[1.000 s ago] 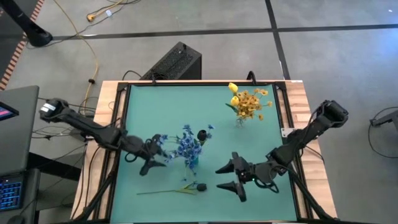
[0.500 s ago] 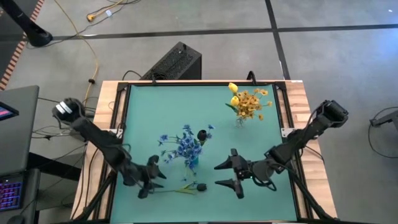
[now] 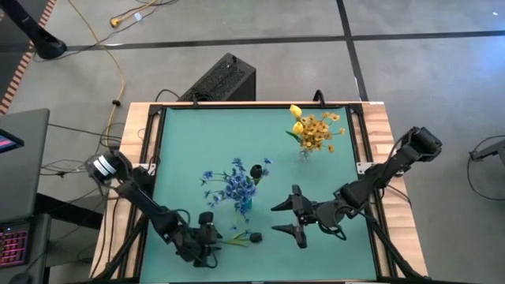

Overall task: Sort flowers into vase by color
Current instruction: Put the black tulip into the blue transparent vase

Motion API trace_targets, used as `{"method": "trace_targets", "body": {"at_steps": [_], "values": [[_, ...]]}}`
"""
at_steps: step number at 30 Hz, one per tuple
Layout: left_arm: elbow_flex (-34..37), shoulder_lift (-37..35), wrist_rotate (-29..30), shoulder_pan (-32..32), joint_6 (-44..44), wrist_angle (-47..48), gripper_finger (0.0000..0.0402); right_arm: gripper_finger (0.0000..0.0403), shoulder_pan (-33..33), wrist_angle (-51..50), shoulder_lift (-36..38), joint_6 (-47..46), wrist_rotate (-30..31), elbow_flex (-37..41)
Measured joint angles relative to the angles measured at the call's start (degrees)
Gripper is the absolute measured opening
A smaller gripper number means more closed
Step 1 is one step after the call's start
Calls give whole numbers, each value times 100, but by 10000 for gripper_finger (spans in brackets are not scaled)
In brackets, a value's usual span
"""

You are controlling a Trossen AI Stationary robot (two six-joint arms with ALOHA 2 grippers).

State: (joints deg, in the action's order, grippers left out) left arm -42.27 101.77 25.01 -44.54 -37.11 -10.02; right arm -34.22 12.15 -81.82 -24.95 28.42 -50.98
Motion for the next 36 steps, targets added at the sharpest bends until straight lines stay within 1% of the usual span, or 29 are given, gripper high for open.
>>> {"method": "trace_targets", "body": {"at_steps": [4,7,9,14,15,19,24,26,31,36], "values": [[-60,189,75,-4,-260,-54,171,302,-18,-27,0,0,-2,0],[-60,197,84,-33,-341,-31,149,302,-89,-24,0,-2,-2,0],[-60,200,121,-67,-355,-8,122,302,-159,-21,0,-2,-4,0],[-56,206,229,-98,-436,63,24,302,-359,-12,0,-36,-2,0],[-56,208,231,-98,-476,62,13,302,-399,-11,0,-49,-2,0],[-47,210,275,-107,-514,-46,8,302,-560,16,0,-86,1,0],[-34,13,140,-118,-171,-322,2,302,-739,26,0,-199,2,0],[-35,-163,122,-125,109,-507,2,302,-801,26,0,-200,2,0],[-36,-547,288,-142,902,-944,1,302,-922,5,0,-201,7,0],[-36,-863,291,-144,1836,-1773,0,302,-969,-23,0,-202,7,0]]}}
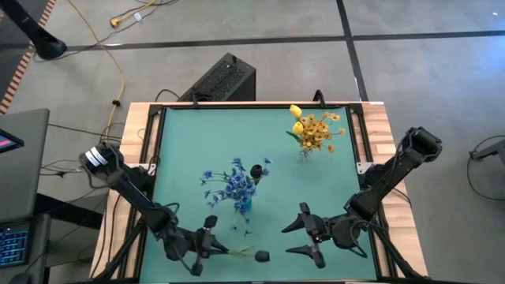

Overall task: Sort flowers into vase by color
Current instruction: Put the black tulip into the blue transparent vase

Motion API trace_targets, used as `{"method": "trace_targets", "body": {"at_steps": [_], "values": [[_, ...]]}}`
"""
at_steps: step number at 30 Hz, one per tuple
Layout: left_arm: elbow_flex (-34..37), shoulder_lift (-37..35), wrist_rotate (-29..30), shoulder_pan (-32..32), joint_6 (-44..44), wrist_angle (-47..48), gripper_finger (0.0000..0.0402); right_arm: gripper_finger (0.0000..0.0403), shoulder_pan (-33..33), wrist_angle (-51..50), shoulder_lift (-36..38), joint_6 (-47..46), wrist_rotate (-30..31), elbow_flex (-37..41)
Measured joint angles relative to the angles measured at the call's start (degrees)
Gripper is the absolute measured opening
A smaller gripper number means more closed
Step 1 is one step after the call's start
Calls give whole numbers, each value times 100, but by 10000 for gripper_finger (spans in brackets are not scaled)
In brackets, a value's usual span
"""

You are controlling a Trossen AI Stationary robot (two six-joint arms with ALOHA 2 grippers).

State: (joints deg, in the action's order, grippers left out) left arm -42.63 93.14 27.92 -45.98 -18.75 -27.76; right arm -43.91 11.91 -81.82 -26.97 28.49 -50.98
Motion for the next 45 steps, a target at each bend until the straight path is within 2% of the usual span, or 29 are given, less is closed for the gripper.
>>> {"method": "trace_targets", "body": {"at_steps": [7,12,16,20,23,25,29,35,45], "values": [[0,-111,-365,0,1218,-1742,0,301,24,-25,-99,2,9,0],[0,-109,-128,9,1691,-2864,0,301,140,561,-652,173,7,0],[0,-109,-9,13,2023,-3488,0,301,281,1716,-1250,609,-5,3],[-2,-109,0,52,2070,-3742,0,301,403,3566,-1804,1469,-103,2],[-31,-3,25,98,1938,-3875,0,301,461,4751,-2221,2111,-507,-39],[-193,253,-16,120,1854,-3982,0,301,471,5083,-2468,2466,-841,-217],[-790,830,-47,168,2027,-3847,0,301,467,4973,-2829,3021,-1077,-729],[-1404,920,-63,212,2430,-3594,0,301,382,4567,-2920,3396,-1056,-1290],[-1615,925,2,312,2246,-3372,0,301,486,4173,-2922,3608,-801,-1541]]}}
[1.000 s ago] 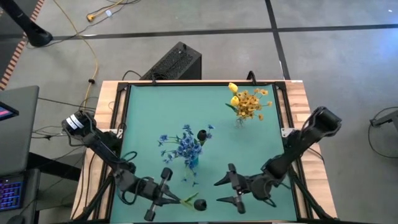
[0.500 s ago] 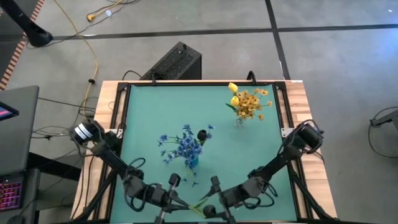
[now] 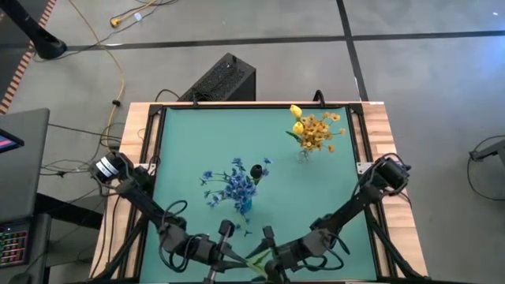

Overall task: Sort flowers into vase by color
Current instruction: Put the black tulip into the blue transparent vase

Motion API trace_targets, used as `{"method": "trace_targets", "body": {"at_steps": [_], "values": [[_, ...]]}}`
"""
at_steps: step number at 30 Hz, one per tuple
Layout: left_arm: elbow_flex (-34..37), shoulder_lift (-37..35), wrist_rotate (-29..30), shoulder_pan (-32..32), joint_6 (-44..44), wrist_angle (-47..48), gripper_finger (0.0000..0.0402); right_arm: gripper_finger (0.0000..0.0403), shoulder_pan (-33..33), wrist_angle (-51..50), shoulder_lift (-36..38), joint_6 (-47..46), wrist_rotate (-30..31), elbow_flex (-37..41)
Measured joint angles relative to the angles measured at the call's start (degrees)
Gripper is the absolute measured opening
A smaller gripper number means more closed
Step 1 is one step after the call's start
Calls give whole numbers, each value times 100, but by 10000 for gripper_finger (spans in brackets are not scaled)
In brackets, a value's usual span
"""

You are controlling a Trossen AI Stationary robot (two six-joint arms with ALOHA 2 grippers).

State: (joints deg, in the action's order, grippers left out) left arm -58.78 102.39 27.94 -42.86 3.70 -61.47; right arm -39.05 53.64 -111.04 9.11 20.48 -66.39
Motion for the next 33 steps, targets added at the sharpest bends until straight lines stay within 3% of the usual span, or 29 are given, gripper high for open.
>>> {"method": "trace_targets", "body": {"at_steps": [21,26,33], "values": [[0,-1,472,167,178,48,0,299,195,255,22,483,371,-9],[0,-2,560,167,331,43,0,272,214,282,26,495,545,-9],[0,-4,591,178,523,8,0,201,237,393,29,491,672,-7]]}}
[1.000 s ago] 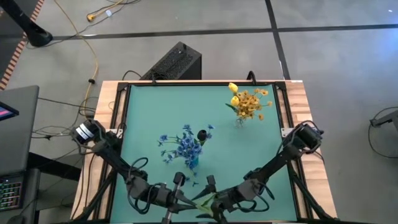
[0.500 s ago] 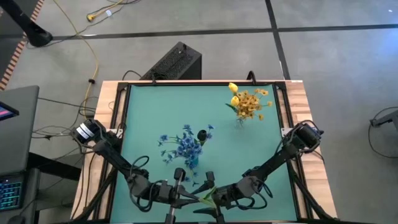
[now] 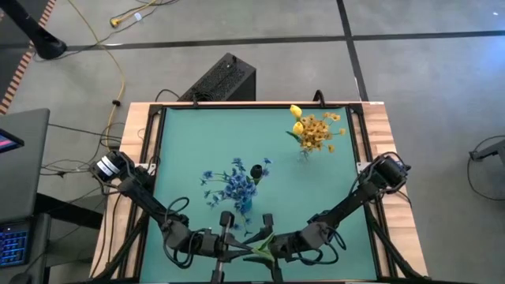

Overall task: Sort flowers into vase by color
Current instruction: Put the black tulip into the blue transparent vase

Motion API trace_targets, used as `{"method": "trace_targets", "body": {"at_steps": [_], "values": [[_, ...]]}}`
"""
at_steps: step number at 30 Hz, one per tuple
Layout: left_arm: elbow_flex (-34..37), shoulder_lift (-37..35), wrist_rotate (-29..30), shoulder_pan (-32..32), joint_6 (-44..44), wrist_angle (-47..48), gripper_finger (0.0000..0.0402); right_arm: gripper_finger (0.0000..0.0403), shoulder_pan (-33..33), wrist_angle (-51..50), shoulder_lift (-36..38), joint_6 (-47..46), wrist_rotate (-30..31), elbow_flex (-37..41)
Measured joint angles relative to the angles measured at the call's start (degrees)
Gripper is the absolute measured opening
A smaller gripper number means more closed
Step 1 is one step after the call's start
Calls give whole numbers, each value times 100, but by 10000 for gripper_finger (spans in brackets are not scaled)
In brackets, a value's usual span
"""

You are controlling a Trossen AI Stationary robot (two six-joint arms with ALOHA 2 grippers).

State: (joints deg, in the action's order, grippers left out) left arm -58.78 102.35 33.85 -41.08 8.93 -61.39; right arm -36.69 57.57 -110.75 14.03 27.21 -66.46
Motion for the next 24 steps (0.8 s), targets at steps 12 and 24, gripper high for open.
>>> {"method": "trace_targets", "body": {"at_steps": [12,24], "values": [[0,0,291,-2,409,18,0,75,4,8,4,2,183,1],[0,0,294,-15,818,33,0,25,-40,-10,8,4,167,-1]]}}
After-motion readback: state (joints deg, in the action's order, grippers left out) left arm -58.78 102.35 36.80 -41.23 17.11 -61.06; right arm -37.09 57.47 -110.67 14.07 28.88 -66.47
